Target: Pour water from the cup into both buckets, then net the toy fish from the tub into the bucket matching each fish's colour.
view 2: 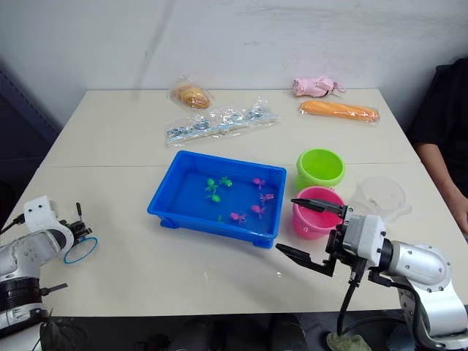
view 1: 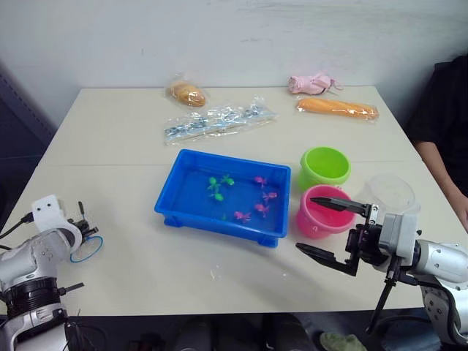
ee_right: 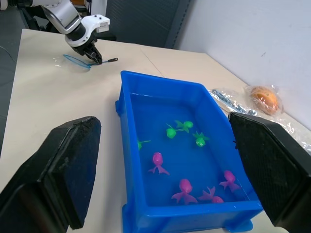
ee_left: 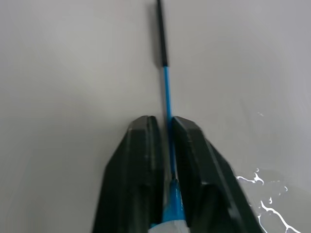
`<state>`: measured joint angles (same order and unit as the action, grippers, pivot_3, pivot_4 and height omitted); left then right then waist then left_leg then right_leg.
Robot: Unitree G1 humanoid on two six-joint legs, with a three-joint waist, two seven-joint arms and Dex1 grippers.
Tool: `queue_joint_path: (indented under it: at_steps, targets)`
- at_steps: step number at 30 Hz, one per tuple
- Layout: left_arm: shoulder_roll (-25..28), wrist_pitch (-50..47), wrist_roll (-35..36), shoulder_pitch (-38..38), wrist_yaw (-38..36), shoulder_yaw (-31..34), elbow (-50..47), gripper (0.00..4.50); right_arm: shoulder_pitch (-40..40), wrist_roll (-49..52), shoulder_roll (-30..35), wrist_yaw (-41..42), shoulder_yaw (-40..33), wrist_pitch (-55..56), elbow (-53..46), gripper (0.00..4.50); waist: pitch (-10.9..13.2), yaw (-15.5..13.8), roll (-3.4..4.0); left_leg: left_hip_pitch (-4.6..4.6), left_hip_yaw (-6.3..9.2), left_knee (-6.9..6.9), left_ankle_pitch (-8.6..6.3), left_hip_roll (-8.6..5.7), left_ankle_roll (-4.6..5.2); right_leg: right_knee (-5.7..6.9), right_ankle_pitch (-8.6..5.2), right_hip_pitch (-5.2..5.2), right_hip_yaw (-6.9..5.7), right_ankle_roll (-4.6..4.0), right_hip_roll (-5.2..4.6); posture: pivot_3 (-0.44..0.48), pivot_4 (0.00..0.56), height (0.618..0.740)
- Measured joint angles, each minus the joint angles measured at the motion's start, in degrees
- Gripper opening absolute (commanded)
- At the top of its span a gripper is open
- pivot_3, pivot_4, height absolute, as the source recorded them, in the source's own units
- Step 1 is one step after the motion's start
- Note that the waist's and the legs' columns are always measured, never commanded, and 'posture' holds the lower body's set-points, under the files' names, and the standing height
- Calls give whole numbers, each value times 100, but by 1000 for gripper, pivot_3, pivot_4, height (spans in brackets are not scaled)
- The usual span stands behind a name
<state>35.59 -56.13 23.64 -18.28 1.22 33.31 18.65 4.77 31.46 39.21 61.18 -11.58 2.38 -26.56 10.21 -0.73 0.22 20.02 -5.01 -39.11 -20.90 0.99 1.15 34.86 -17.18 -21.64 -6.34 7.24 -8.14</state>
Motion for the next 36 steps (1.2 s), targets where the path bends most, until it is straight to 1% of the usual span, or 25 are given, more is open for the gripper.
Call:
queue_joint_path:
  at_steps: [3, 5, 6, 7, 8, 9, 10, 11, 12, 14, 15, 16, 17, 18, 20, 22, 24, 26, 31, 36]
  targets:
    - [133, 67, 53, 104, -418, 5, -46, 47, -10, -3, 0, 7, 0, 2, 18, 4500, 0, 13, 0, -1, -5, 1, -1, -1, 2, 0, 0, -2, 4, 0, -4, 0, 150, 740]
    - [206, 138, 142, 157, -839, -9, -54, 47, -16, 21, 0, -4, 0, -24, 24, 4500, 1, 9, -3, 6, -5, 1, -1, -1, 3, 2, 0, -10, 3, 0, -7, 0, 150, 740]
    - [314, 158, 253, 216, -1233, -87, -104, 47, -61, 181, 0, -122, -1, -230, 11, 4500, 5, 9, -9, 9, -5, 0, 0, -1, 4, 6, 0, -14, 3, 0, -7, 0, 150, 740]
    - [329, 163, 278, 218, -1306, -92, -125, 47, -76, 202, 0, -148, -4, -264, 11, 4500, 11, -5, -27, 18, -2, -1, 3, -1, 5, 10, 0, -25, 1, 0, -10, 0, 150, 740]
    - [568, 223, 372, 287, -1849, -237, -292, 47, -168, 541, 0, -390, -11, -670, -60, 4500, 17, -30, -57, 25, -1, -2, 4, -1, 4, 13, 0, -34, 2, -1, -22, 0, 150, 740]
    - [1041, 312, 528, 348, -2596, -386, -585, 47, -266, 958, 131, -646, -17, -1183, -204, 4500, 29, -26, -95, 50, -1, -5, 8, 5, -2, 22, -2, -65, 4, -6, -33, 0, 150, 740]
    - [1472, 580, 631, 350, -3340, -430, -902, 47, -422, 1274, 330, -832, -14, -1619, -376, 4500, 25, -22, -106, 70, 2, -8, 9, 6, -3, 18, 0, -82, 3, -11, -39, 0, 150, 740]
    - [1746, 861, 697, 334, -3910, -454, -1126, 47, -548, 1450, 463, -940, -5, -1898, -490, 4500, 25, -21, -105, 76, 3, -8, 9, 5, -3, 14, 0, -86, 3, -12, -43, 0, 150, 740]
    - [2132, 1500, 793, 344, -4940, -560, -1424, 47, -782, 1730, 697, -1055, 41, -2359, -635, 4500, 31, -10, -92, 78, -1, -9, 8, 3, -3, 8, 0, -88, 2, -14, -46, 0, 150, 740]
    - [2580, 2375, 883, 287, -6399, -889, -1905, 47, -1284, 2115, 1057, -1228, 203, -3041, -814, 4500, 21, 3, -40, 80, -6, -7, 2, -3, 3, -23, 0, -89, -2, -16, -51, 0, 150, 740]
    - [2657, 2647, 896, 208, -6920, -1113, -2047, 47, -1487, 2276, 1135, -1311, 275, -3330, -876, 4500, 21, 4, -11, 77, -9, -2, 0, -4, 4, -31, 0, -86, -4, -17, -48, 0, 150, 740]
    - [2659, 2816, 882, 93, -7231, -1369, -2101, 47, -1683, 2381, 1175, -1375, 380, -3545, -877, 4500, 25, 2, 4, 79, -12, 0, 1, -5, 5, -27, -1, -91, -8, -17, -35, 0, 150, 740]
    - [2625, 3037, 805, -97, -7538, -1726, -2123, 47, -1912, 2472, 1182, -1461, 510, -3805, -856, 4500, 30, 1, 8, 90, -15, -1, 5, -5, 7, -11, -1, -100, -14, -18, -22, 0, 150, 740]
    - [2475, 3334, 685, -437, -7821, -2174, -2170, 47, -2249, 2547, 1183, -1574, 704, -4109, -804, 4500, 33, -10, 9, 105, -15, -6, 13, -6, 7, 10, -1, -111, -20, -17, -12, 0, 150, 740]
    - [2155, 3739, 488, -977, -8138, -2882, -2423, 47, -2773, 2606, 1150, -1741, 1003, -4526, -747, 4500, 42, -34, -5, 126, -33, -17, 22, -21, 10, 27, 2, -126, -21, -12, -4, 0, 150, 740]
    - [1982, 4060, 193, -1362, -8371, -3467, -2549, 47, -3000, 2639, 1117, -1847, 1181, -4854, -711, 4500, 40, -47, -16, 128, -43, -18, 20, -30, 14, 21, 3, -124, -20, -11, 2, 0, 150, 740]
    - [1606, 4206, -162, -1858, -8393, -3994, -2543, 47, -3169, 2621, 1080, -1949, 1357, -5121, -615, 4500, 41, -58, -17, 134, -54, -25, 18, -33, 19, 18, 7, -124, -20, -4, 5, 0, 150, 740]
    - [1272, 4237, -329, -2163, -8359, -4361, -2593, 47, -3352, 2611, 979, -2015, 1489, -5291, -583, 4500, 43, -59, -21, 151, -50, -46, 16, -28, 24, 15, 9, -125, -21, 1, 14, 0, 150, 740]
    - [852, 4092, -623, -2485, -8171, -4739, -2581, 47, -3551, 2501, 792, -2220, 1599, -5653, -497, 4500, 46, -45, -25, 154, -35, -62, 13, -22, 28, 21, 10, -124, -20, 3, 18, 0, 150, 740]
    - [643, 3988, -713, -2579, -8038, -4786, -2507, 47, -3561, 2363, 573, -2337, 1762, -5774, -500, 4500, 46, -53, -25, 156, -28, -71, 13, -20, 29, 23, 10, -124, -19, 4, 19, 0, 150, 740]
